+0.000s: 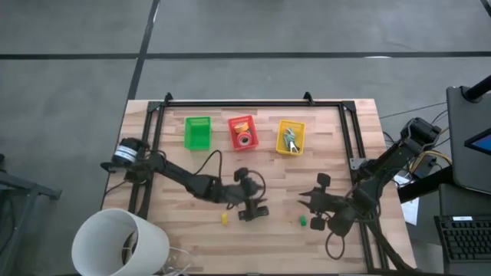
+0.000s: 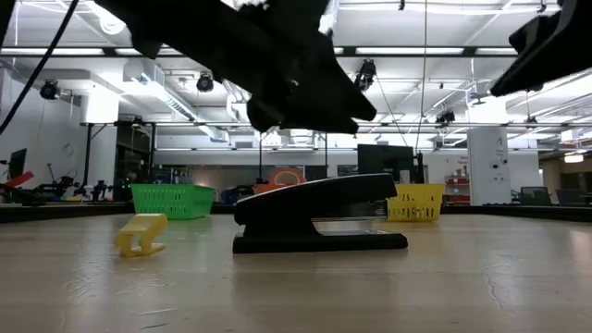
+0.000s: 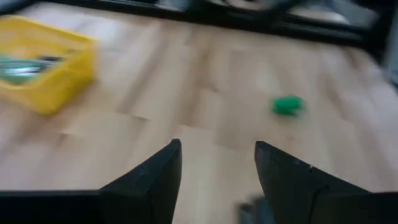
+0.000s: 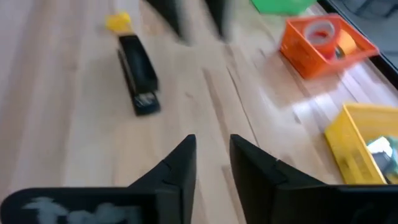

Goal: Pick and place Stapler, Stapler remover, tape
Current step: Put the black stapler into the green bin

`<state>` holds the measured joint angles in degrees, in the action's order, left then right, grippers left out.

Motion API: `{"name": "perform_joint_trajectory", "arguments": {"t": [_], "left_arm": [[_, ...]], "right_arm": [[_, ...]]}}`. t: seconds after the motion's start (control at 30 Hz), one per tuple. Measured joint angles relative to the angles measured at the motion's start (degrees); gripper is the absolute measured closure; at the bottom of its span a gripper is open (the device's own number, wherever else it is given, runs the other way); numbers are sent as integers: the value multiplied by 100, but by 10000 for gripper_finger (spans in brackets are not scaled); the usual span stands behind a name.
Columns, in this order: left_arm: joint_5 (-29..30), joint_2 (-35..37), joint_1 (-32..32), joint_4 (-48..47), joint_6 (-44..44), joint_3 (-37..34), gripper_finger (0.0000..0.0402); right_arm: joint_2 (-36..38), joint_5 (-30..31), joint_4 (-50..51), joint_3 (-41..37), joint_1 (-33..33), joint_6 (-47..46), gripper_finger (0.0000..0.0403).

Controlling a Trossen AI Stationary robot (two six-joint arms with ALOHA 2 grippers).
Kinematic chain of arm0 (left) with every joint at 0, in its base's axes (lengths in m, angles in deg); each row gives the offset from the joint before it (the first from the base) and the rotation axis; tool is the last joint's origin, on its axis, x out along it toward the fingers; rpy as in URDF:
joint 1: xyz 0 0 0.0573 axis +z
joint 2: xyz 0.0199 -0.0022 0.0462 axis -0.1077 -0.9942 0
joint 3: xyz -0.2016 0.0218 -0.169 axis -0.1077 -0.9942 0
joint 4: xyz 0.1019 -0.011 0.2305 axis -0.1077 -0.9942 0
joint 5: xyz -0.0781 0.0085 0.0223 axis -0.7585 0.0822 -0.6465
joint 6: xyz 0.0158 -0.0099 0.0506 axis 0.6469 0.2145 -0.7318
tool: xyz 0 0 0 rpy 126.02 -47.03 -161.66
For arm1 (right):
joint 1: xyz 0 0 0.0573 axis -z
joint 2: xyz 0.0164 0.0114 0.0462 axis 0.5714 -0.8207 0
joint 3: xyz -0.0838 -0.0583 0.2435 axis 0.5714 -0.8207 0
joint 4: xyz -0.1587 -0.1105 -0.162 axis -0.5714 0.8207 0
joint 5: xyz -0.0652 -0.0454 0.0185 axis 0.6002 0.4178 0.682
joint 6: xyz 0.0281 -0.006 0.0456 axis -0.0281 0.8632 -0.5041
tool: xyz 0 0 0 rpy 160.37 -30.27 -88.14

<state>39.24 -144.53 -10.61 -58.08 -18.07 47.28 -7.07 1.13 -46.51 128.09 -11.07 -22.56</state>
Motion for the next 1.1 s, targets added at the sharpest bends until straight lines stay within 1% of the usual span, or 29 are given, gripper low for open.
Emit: {"name": "perform_joint_trajectory", "arguments": {"t": [0.07,0.17,0.27,0.37,0.53,0.57,0.73,0.87,0.97,1.03,1.1], "left_arm": [[-127,1,-118,-27,-46,0,197],[-121,8,-257,-106,147,0,197],[-117,8,-379,-251,224,-2,197],[-116,8,-515,-365,212,-2,197],[-116,8,-643,-570,336,-2,197],[-115,8,-656,-621,370,-2,197],[-113,8,-663,-905,564,-4,197],[-112,8,-665,-989,669,-7,197],[-163,5,-690,-1007,675,-7,197],[-370,-49,-713,-993,736,-7,197],[-407,-72,-760,-1056,864,-9,197]], "right_arm": [[0,-5,355,-20,7,-292,290],[7,-6,674,-140,7,-594,273],[67,-7,708,-353,7,-821,274],[218,-17,703,-669,7,-1057,299],[834,-17,648,-1202,7,-1159,381],[1015,-16,592,-1311,9,-1150,386],[1975,35,229,-1810,22,-947,394],[2688,117,-185,-2219,22,-573,394],[3102,249,-401,-2467,22,-411,394],[3304,362,-512,-2613,22,-372,394],[3494,425,-516,-2726,20,-358,394]]}}
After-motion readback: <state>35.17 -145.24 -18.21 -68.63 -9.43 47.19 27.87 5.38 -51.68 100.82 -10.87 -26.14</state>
